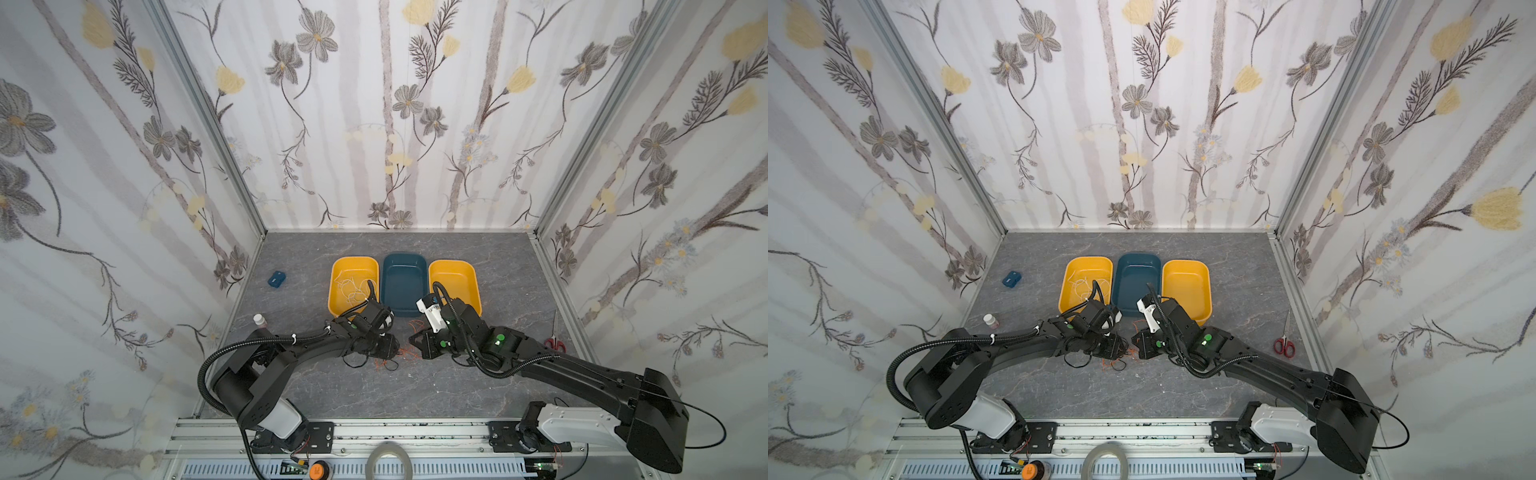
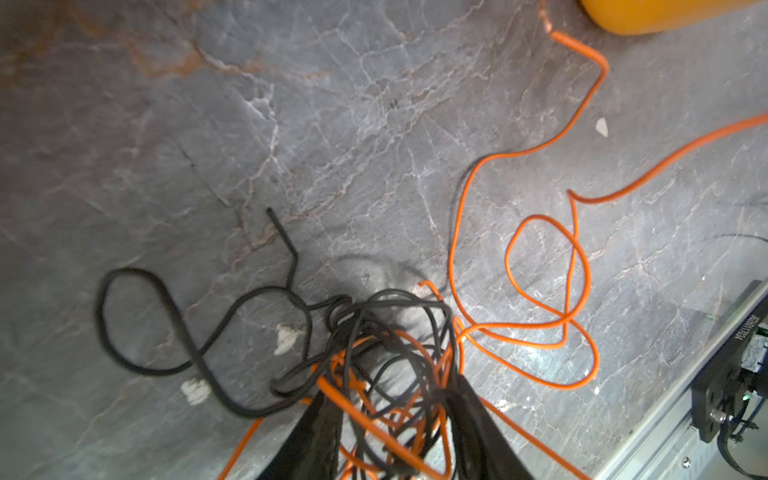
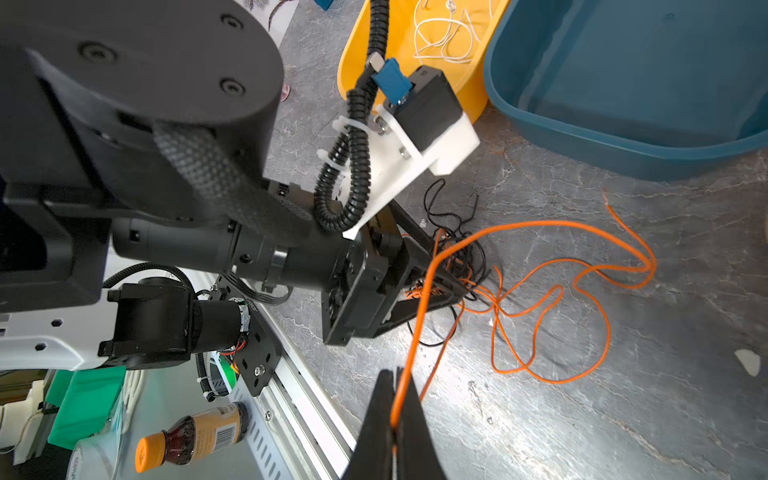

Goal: Untangle the cables
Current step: 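Pull the orange cable away from the left gripper with the right gripper, then draw the orange cable out with the right gripper while the left lifts the tangle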

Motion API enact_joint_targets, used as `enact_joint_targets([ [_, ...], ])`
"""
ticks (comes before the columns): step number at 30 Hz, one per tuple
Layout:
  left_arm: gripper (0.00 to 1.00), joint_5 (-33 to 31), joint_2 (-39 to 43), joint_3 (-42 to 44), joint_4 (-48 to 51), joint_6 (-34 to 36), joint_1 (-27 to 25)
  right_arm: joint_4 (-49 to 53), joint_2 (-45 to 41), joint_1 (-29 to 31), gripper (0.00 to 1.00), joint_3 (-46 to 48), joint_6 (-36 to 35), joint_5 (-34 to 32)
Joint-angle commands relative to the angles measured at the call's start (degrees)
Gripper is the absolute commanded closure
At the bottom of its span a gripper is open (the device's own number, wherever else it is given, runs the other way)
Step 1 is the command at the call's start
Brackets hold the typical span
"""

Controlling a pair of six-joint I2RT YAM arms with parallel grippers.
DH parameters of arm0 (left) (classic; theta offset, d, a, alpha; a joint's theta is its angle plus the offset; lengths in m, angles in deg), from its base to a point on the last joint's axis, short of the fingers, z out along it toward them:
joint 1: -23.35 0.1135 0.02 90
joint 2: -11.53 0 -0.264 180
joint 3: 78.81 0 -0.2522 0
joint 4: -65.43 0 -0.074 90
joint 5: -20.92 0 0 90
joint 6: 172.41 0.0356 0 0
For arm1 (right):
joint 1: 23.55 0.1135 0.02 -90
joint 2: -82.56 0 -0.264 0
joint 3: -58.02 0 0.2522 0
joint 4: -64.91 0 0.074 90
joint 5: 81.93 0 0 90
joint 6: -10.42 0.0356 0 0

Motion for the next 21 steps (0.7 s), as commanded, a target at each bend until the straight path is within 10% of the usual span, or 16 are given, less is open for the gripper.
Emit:
enact_joint_targets([
  [1, 0.67, -2.5, 0.5, 0.3, 0.9, -1.7, 0.8, 2.6, -2.2, -0.3, 1.00, 1.1, -1.2, -0.6],
  [21, 1.00, 2.6, 6.9, 1.7, -1.6, -5.7, 2.4, 10.0, -10.4, -1.6, 1.00, 5.3, -2.3, -6.0],
])
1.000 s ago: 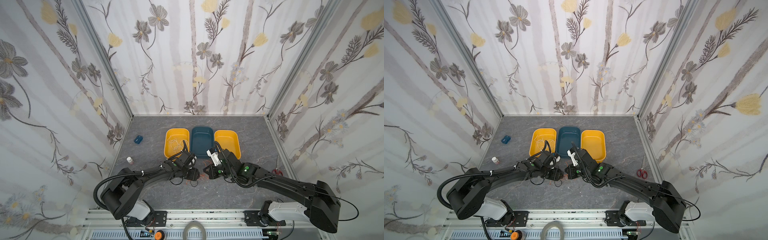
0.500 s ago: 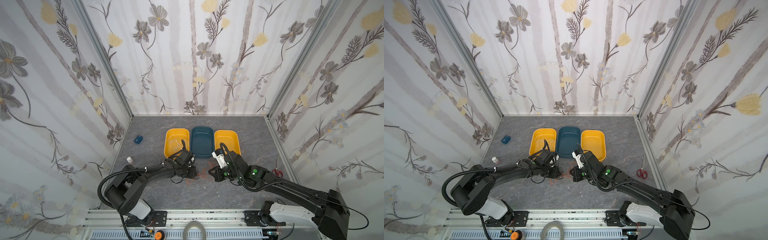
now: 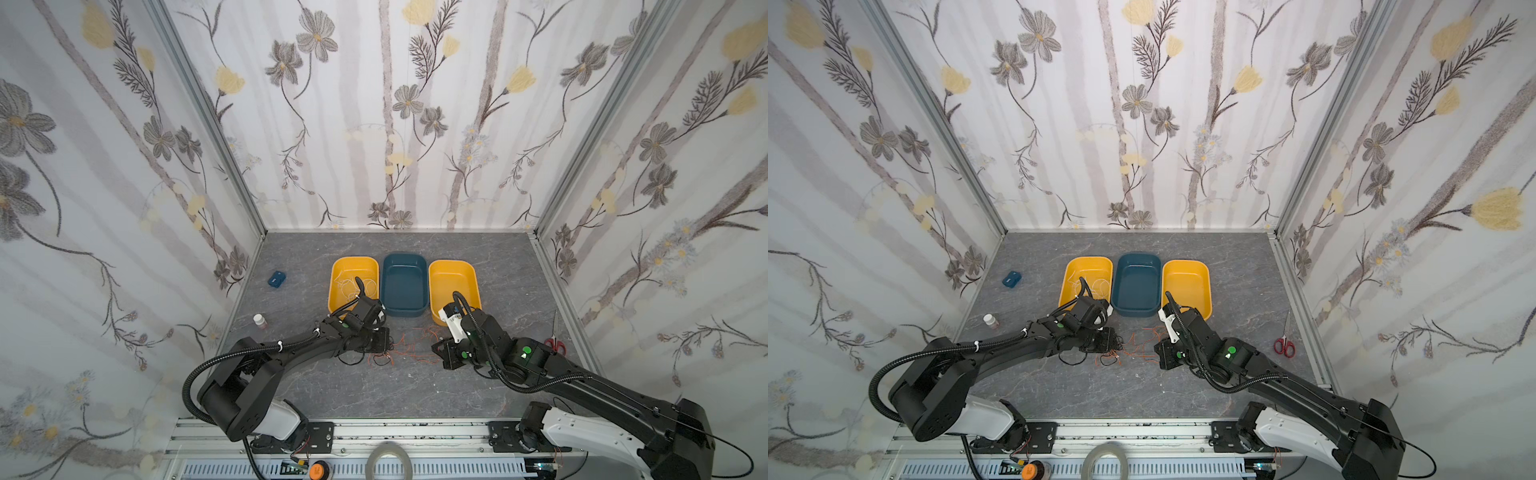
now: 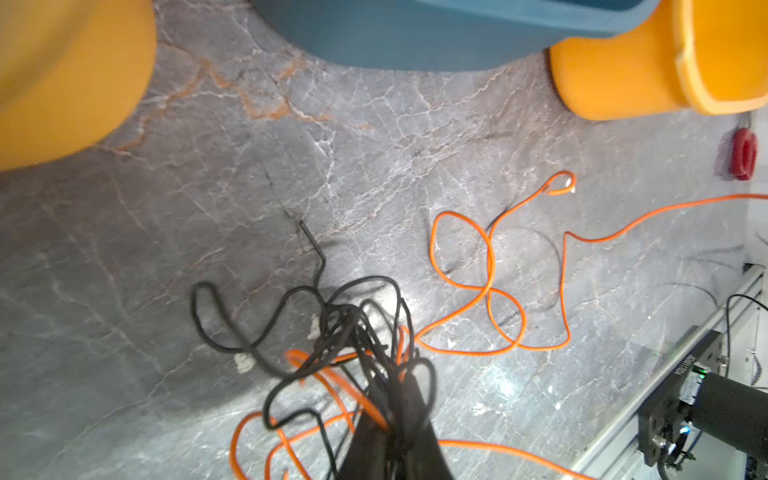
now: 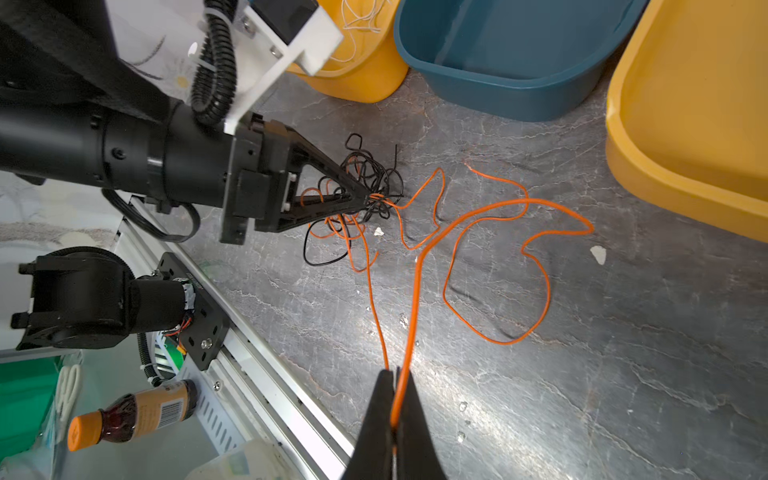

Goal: Untangle the cables
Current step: 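Draw the orange cable out with the right gripper while the left lifts the tangle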

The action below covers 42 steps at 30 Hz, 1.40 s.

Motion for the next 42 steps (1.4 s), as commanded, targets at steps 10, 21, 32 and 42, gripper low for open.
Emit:
enact_joint_targets([
  [10, 0.98, 3.1, 11.6, 5.1, -5.8, -2.3, 0.4, 6.3, 4.2, -1.7, 1.00, 0.3, 2.1, -10.4],
  [21, 0.86, -2.0, 19.1, 9.1, -5.9, -6.7, 4.1, 16.8, 5.0, -3.4, 1.00, -0.9, 3.8, -18.9],
  [32, 0.93, -4.9, 22.2, 10.4, -4.9, -8.1, 5.2, 21.4, 4.3, -4.7, 1.00, -1.0, 4.6, -22.1],
  [42, 0.74, 3.7, 18.2, 9.6, -10.4, -7.9, 4.4, 13.4, 0.0, -4.3, 1.00, -0.4, 0.5, -12.7],
])
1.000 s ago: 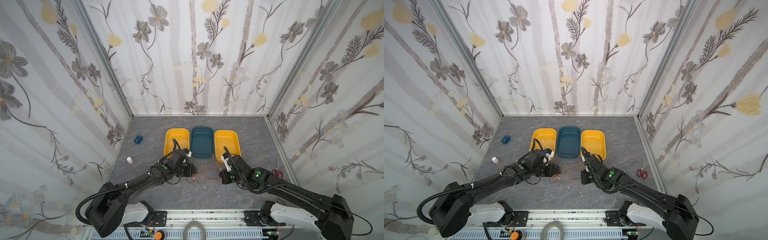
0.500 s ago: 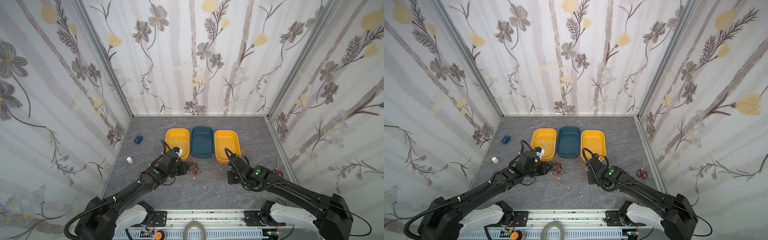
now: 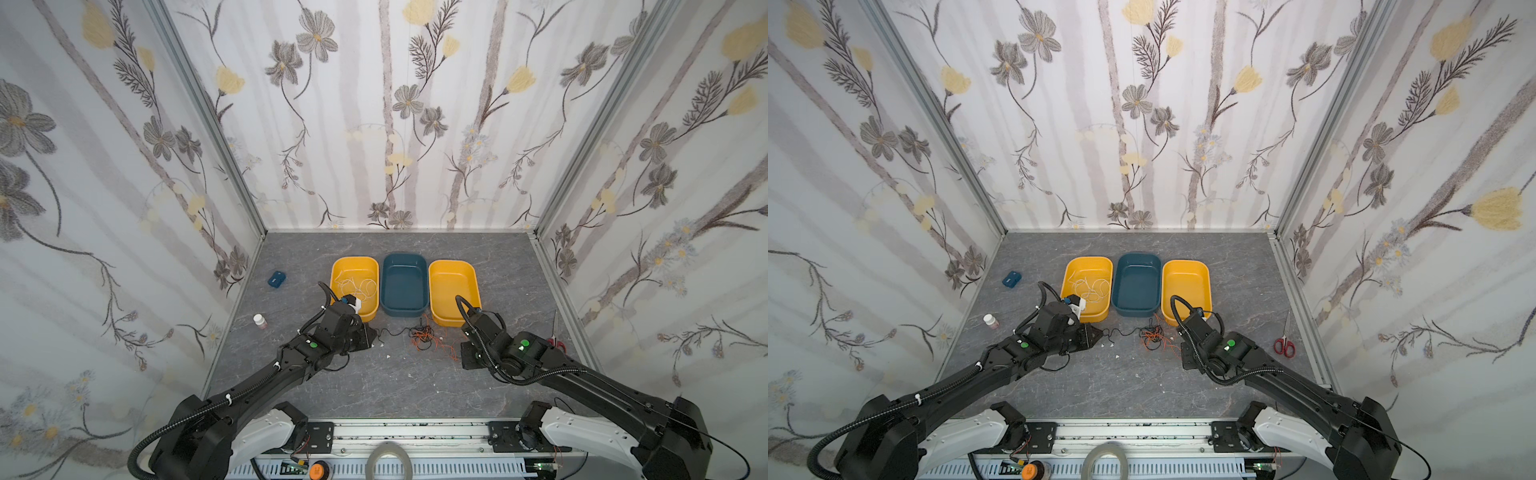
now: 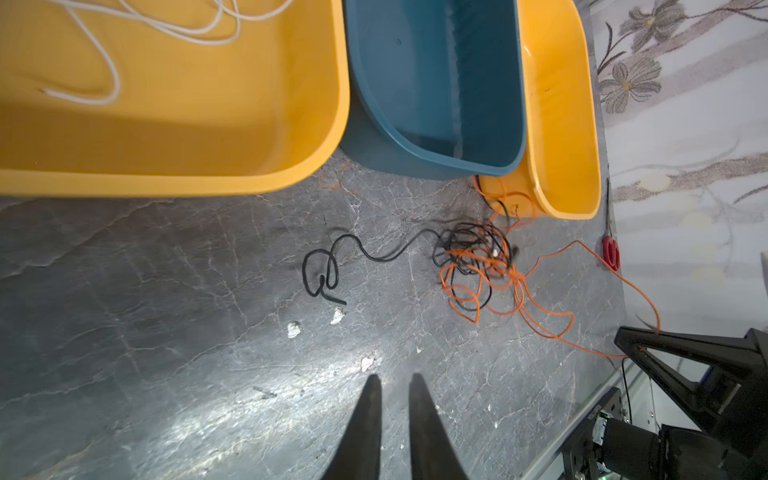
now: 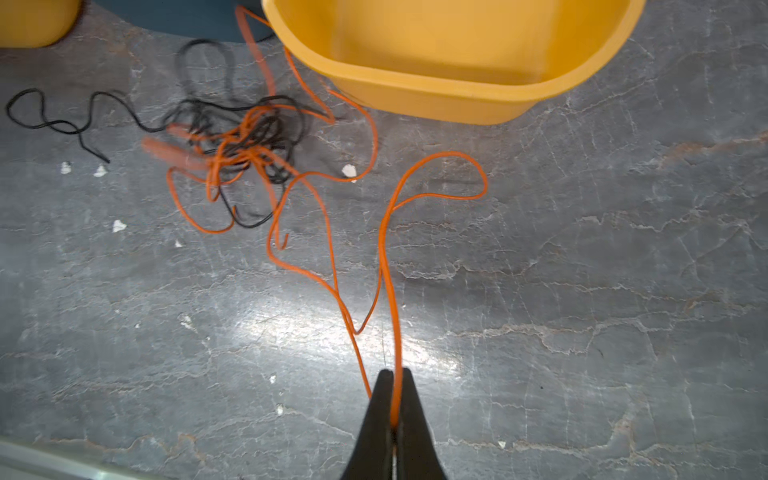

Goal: Untangle the cables
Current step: 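Draw the orange cable out with the right gripper while the left lifts the tangle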

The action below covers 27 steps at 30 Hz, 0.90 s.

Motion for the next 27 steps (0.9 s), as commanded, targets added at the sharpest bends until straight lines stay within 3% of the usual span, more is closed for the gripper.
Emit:
enact_joint_targets([
  [1, 0.71, 5.2, -1.8, -0.9, -5.6, -0.1, -1.2, -5.8, -1.8, 0.3, 1.00, 0.6, -2.0, 4.7],
  [4, 0.65, 5.2, -4.7, -3.7, -5.4, 2.1, -4.1, -7.5, -2.8, 0.3, 1.00, 0.4, -2.7, 6.9],
  [10, 0.64, 4.4, -14.1, -12.2, -4.2, 7.4, -6.9, -7.8, -2.7, 0.9, 1.00, 0.0, -3.7, 8.6],
  [21, 0.59, 6.0, -36.4, -30.1, -0.5, 15.5, -12.0, -6.3, -6.0, 1.4, 1.00, 1.2, -3.3, 6.9],
  [27, 0.60, 2.4, -45.2, -37.0, 6.7, 19.4, -14.0, -5.6, -8.4, 1.2, 1.00, 2.3, -3.2, 6.3],
])
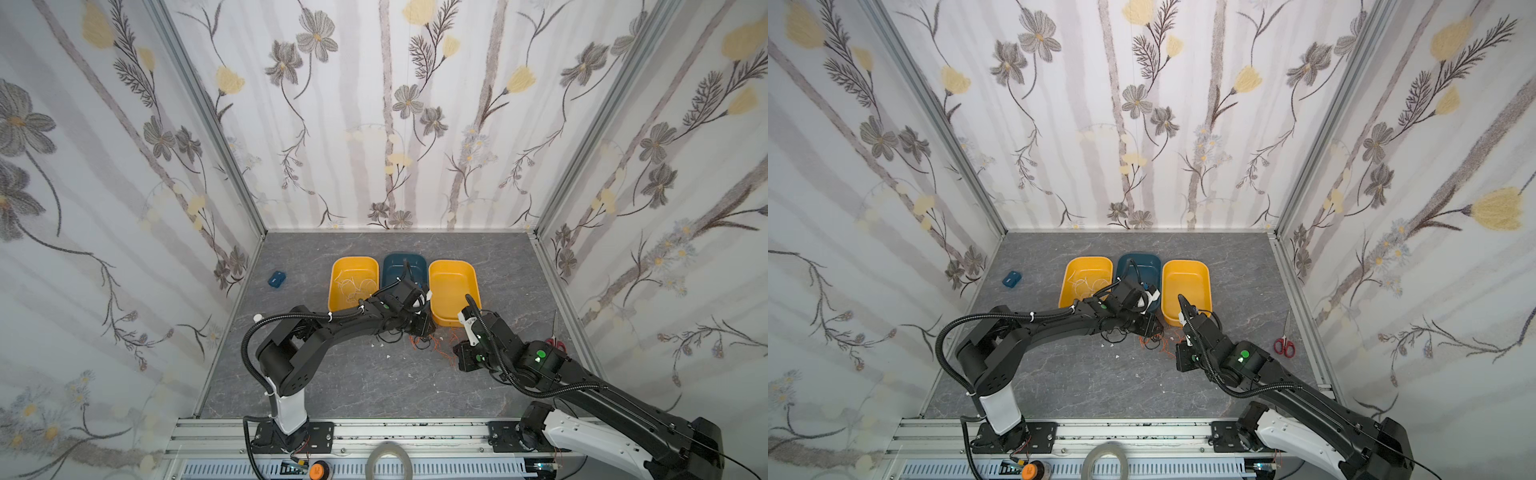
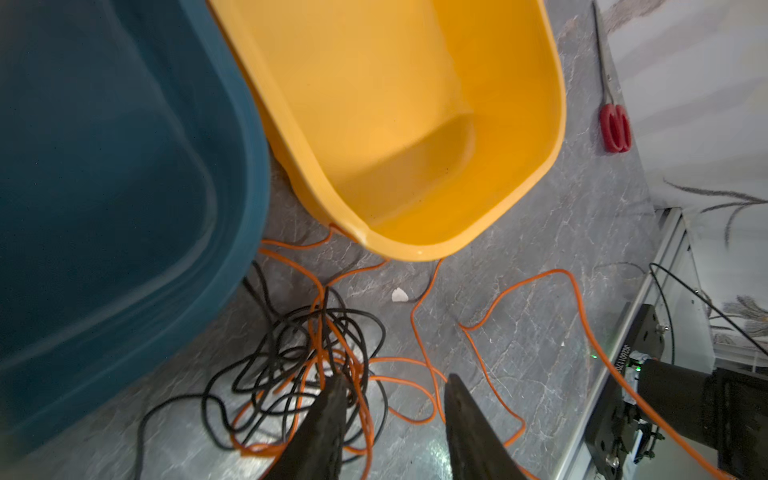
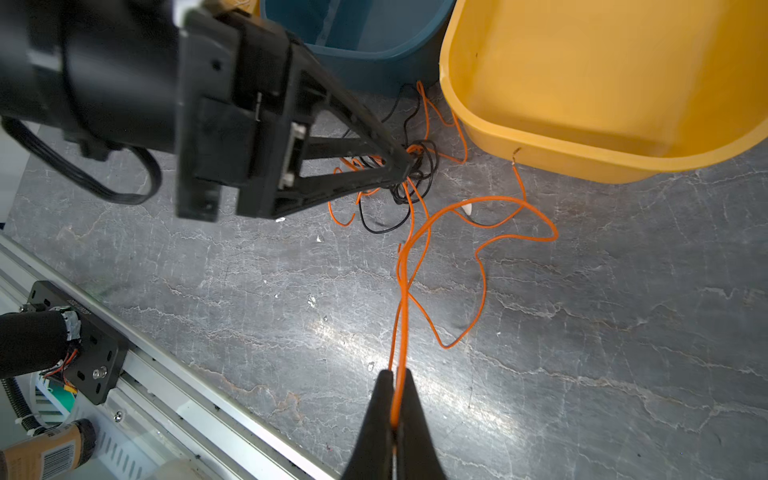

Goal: Untangle the cables
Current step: 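Draw the orange cable out with the right gripper while the left lifts the tangle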

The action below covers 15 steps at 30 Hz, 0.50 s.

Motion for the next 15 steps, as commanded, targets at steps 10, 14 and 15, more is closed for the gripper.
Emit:
enact_joint_targets([
  [10, 0.84, -6.4, -2.9, -1.7, 8.7, 1.3, 0.1, 3.5, -4.9, -0.2, 1.00, -1.0, -1.1, -3.6],
  [14, 0.87, -5.7, -0.8, 0.2, 7.3, -0.9, 1.3, 5.5, -5.2, -0.3, 1.00, -1.5, -1.6, -4.6],
  [15, 0.86, -5.4, -0.2, 0.5, 7.2, -1.3, 1.5, 6.3, -5.2, -0.3, 1.00, -1.5, -1.6, -5.2],
])
